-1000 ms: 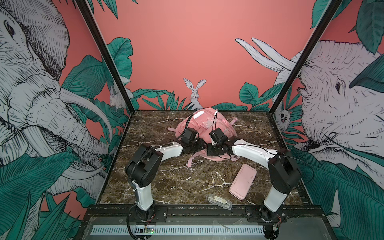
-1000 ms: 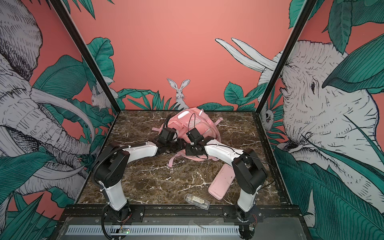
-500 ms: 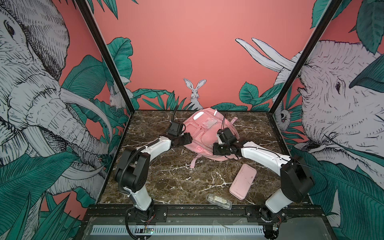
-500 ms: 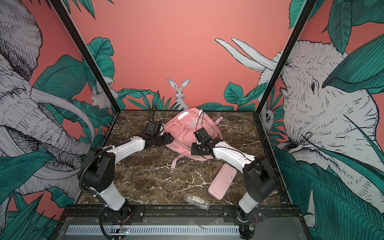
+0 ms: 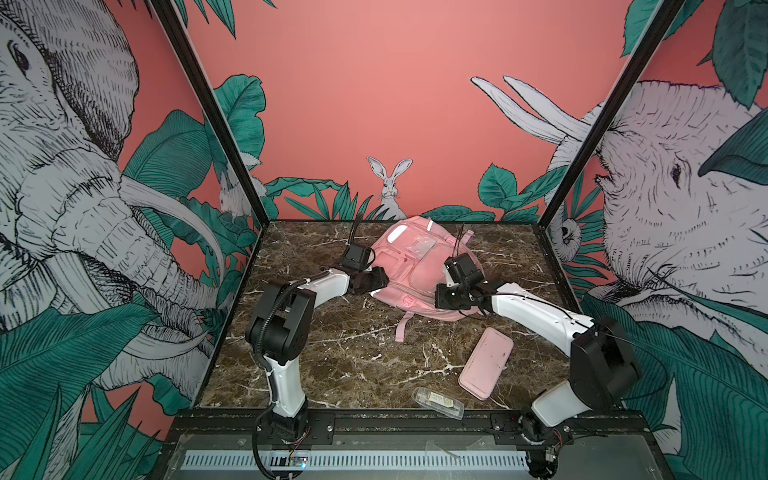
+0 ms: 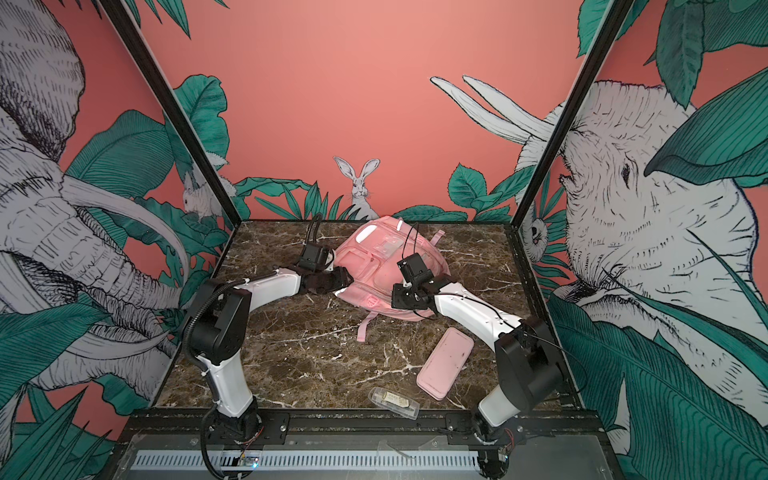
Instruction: Pack the student bag
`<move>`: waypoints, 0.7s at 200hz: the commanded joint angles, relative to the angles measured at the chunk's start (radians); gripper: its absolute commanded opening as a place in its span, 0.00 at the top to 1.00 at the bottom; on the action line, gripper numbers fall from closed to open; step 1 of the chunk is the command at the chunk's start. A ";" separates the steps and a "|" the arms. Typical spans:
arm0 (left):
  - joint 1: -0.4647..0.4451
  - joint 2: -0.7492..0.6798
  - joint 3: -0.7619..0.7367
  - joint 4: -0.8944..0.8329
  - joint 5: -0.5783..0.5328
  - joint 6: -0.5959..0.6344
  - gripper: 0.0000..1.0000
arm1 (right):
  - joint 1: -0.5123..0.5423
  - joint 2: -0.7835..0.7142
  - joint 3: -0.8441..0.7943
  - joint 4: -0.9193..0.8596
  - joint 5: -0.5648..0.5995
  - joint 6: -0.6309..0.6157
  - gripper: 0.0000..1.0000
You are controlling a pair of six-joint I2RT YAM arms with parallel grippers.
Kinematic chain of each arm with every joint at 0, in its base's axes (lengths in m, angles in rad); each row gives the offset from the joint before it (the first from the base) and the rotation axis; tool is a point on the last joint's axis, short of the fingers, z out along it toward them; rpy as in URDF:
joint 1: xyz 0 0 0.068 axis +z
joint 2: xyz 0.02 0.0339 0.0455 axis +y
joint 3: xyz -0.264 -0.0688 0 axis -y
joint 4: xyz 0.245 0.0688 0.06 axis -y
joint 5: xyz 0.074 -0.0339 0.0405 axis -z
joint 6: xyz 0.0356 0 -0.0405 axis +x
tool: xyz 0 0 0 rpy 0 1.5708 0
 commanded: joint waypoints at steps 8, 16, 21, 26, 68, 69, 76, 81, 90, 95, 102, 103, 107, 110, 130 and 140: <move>-0.001 0.018 -0.029 0.057 0.056 -0.056 0.41 | 0.042 0.099 0.066 0.045 -0.018 -0.005 1.00; -0.001 0.023 -0.045 0.074 0.070 -0.073 0.41 | 0.047 0.123 0.087 0.048 -0.026 -0.003 1.00; -0.002 0.024 -0.058 0.083 0.076 -0.078 0.41 | 0.049 0.135 0.099 0.053 -0.029 -0.002 1.00; -0.002 0.024 -0.069 0.091 0.080 -0.084 0.41 | 0.055 0.146 0.115 0.053 -0.028 -0.002 1.00; -0.004 0.004 -0.130 0.111 0.085 -0.087 0.42 | 0.094 0.245 0.274 0.041 -0.029 -0.002 1.00; -0.004 0.004 -0.131 0.111 0.085 -0.087 0.42 | 0.094 0.248 0.278 0.039 -0.028 -0.001 1.00; -0.003 0.000 -0.134 0.110 0.085 -0.085 0.42 | 0.101 0.269 0.307 0.035 -0.030 -0.001 1.00; -0.003 -0.002 -0.134 0.107 0.085 -0.084 0.42 | 0.105 0.286 0.328 0.031 -0.035 -0.001 1.00; -0.003 -0.003 -0.134 0.102 0.081 -0.080 0.42 | 0.113 0.313 0.362 0.027 -0.037 -0.002 1.00; -0.002 -0.006 -0.133 0.100 0.079 -0.078 0.41 | 0.116 0.326 0.382 0.025 -0.039 -0.002 1.00; -0.002 -0.008 -0.132 0.095 0.077 -0.076 0.41 | 0.121 0.346 0.408 0.019 -0.042 -0.001 1.00; -0.002 -0.008 -0.132 0.096 0.077 -0.075 0.42 | 0.122 0.349 0.412 0.017 -0.042 -0.001 1.00; -0.001 -0.009 -0.131 0.095 0.077 -0.074 0.41 | 0.125 0.359 0.425 0.014 -0.043 -0.002 1.00; -0.001 -0.010 -0.131 0.093 0.076 -0.073 0.41 | 0.127 0.365 0.435 0.012 -0.043 -0.001 1.00; 0.001 -0.017 -0.122 0.077 0.067 -0.060 0.41 | 0.139 0.395 0.475 0.004 -0.042 0.000 1.00; 0.008 -0.020 -0.118 0.068 0.059 -0.052 0.42 | 0.141 0.408 0.490 0.002 -0.044 0.004 1.00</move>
